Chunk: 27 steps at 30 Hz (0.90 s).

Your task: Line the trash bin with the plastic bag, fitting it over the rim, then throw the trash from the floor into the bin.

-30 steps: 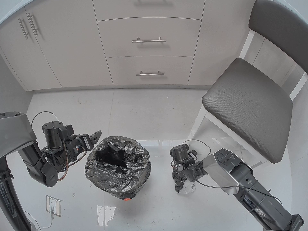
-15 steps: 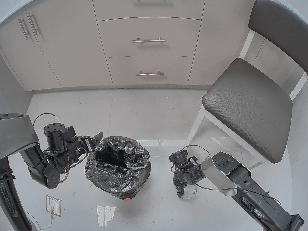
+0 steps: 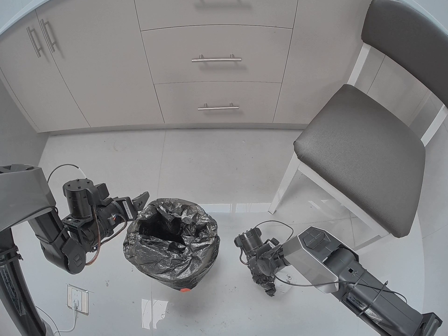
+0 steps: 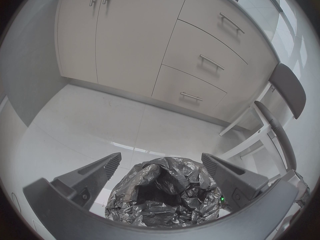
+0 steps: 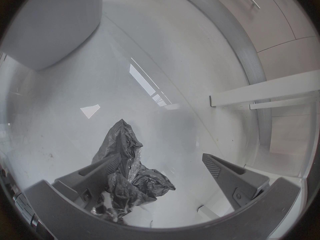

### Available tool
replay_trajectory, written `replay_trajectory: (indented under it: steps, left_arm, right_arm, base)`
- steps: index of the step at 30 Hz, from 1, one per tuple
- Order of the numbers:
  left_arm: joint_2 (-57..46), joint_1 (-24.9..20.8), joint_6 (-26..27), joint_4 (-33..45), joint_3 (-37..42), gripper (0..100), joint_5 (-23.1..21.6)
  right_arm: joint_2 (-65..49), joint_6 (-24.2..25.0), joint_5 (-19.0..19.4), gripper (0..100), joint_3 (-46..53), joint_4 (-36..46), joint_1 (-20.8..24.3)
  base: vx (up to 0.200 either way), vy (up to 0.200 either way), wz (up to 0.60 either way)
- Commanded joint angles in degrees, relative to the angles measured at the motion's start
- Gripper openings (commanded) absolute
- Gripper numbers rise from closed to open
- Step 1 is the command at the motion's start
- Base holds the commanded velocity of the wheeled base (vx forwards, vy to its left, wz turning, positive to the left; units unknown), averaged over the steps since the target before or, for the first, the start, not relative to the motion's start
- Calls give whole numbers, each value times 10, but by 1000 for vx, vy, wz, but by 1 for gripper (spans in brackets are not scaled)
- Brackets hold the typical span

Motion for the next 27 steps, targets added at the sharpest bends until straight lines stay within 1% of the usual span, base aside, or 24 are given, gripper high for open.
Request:
replay_trajectory:
  steps: [1,5,8,11,17,22,27]
  left_arm:
    - [-4,2,0,0,0,100,-1]
    - [5,10,0,0,-4,100,-1]
    - [8,15,-1,0,-9,100,-1]
    - [6,16,-1,0,-8,100,-1]
    - [8,16,-1,0,-8,100,-1]
    - [9,16,-1,0,-8,100,-1]
    - [9,16,-2,-7,-9,100,-1]
  right_arm:
    - [1,0,2,100,0,5,15]
    - [1,-1,2,100,0,6,29]
    - [1,0,10,100,0,35,35]
    - [1,6,18,100,0,43,40]
    - [1,9,18,100,0,46,48]
    - [1,10,17,100,0,46,46]
    - [1,9,11,100,0,49,51]
  base:
    - [0,0,0]
    - [0,0,0]
    - [0,0,0]
    - [0,0,0]
    - [0,0,0]
    - [0,0,0]
    - [0,0,0]
